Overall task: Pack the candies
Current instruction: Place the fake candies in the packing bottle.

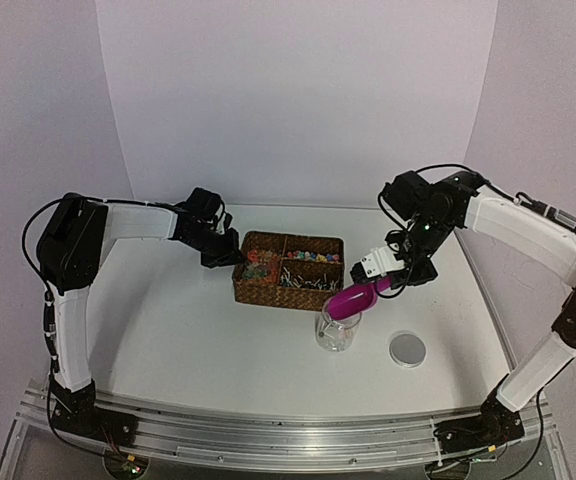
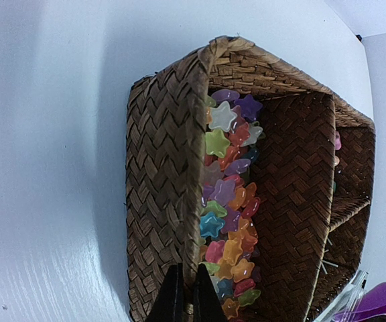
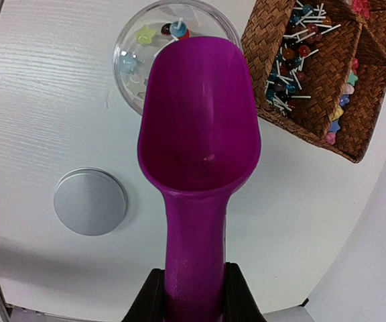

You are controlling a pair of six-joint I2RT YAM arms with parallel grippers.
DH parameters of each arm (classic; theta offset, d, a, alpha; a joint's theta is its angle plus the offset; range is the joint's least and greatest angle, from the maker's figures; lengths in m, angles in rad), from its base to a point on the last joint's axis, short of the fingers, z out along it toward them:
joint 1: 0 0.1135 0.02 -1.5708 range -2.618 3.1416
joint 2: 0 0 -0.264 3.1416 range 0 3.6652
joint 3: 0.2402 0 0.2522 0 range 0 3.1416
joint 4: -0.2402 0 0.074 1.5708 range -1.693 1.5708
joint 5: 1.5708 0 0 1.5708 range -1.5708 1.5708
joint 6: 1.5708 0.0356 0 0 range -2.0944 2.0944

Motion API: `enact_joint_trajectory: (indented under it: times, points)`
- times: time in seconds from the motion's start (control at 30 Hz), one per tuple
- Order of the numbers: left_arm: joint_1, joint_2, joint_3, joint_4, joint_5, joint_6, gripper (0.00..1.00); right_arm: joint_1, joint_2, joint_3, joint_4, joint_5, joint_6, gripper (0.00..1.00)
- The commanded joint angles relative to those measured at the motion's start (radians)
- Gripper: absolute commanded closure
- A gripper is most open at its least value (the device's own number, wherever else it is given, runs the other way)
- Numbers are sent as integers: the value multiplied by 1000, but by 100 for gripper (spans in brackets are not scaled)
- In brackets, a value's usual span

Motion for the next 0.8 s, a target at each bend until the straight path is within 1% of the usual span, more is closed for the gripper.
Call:
enact_joint_trajectory:
  times: [0.0,0.13,0.3,0.5,0.63,0.77]
  points:
    - [9,7,-12,-86,-5,-34,100,26,-15,33,39,107,-64,100]
    - [9,6,-12,-87,-3,-35,100,37,-22,62,54,113,-81,100]
    - [9,4,-14,-87,-5,-35,100,37,-29,113,43,69,-72,100]
    - [10,5,-13,-87,-6,-34,100,37,-25,138,30,95,-44,100]
    - [10,6,-12,-87,-4,-36,100,10,24,229,83,105,54,100]
    - [10,9,-12,-89,-2,-37,100,-34,129,317,146,153,92,100]
